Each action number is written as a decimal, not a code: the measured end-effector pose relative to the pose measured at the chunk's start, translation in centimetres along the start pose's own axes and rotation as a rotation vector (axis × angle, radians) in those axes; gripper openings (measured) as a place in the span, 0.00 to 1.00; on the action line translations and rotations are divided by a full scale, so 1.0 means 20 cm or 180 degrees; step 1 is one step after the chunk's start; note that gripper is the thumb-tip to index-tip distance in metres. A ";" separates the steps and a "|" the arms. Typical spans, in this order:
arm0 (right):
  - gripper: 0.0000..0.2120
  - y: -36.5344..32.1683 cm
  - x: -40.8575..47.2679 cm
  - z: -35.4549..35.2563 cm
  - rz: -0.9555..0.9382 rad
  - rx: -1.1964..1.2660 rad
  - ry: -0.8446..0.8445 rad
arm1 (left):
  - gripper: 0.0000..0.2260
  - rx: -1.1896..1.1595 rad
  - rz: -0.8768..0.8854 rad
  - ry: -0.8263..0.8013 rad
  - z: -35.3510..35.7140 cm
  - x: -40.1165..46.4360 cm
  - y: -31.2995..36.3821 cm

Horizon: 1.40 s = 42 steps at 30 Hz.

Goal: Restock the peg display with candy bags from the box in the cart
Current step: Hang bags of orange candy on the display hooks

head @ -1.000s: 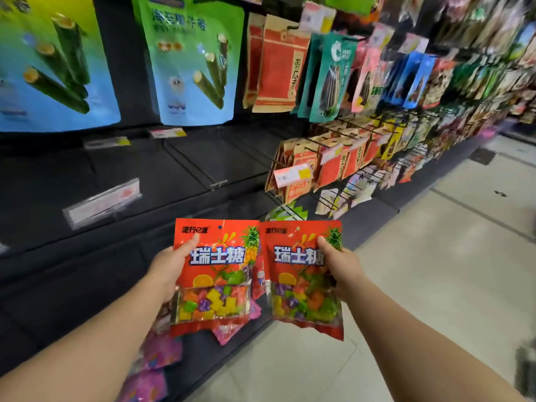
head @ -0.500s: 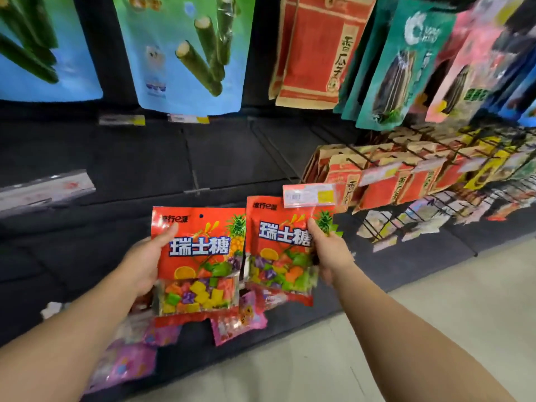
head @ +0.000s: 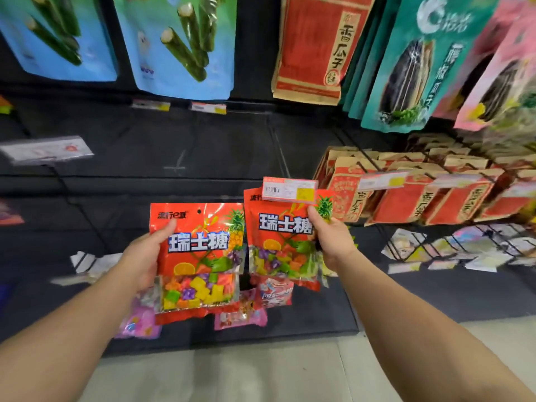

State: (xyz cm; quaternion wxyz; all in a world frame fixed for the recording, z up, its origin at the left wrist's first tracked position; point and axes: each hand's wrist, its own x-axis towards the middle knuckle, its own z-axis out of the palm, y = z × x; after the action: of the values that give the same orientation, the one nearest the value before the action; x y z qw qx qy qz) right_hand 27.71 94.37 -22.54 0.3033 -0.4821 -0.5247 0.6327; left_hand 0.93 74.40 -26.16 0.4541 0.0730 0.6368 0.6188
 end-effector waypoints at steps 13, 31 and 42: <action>0.26 -0.06 0.10 0.01 0.0308 0.0053 0.0049 | 0.23 0.0060 0.0045 0.0198 0.05 -0.06 -0.02; 0.41 -0.02 0.19 0.02 0.0166 0.0238 -0.0010 | 0.29 0.0260 -0.0080 0.0140 0.01 0.02 -0.04; 0.09 -0.07 0.19 0.04 0.0131 0.0245 -0.0188 | 0.28 0.0232 -0.0168 0.0089 0.03 0.04 -0.08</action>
State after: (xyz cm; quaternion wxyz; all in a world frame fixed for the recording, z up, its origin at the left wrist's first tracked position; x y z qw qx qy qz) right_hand 25.55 97.79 -22.33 0.2929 -0.4619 -0.4987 0.6724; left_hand 1.72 75.01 -27.87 0.4583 0.0640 0.6669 0.5840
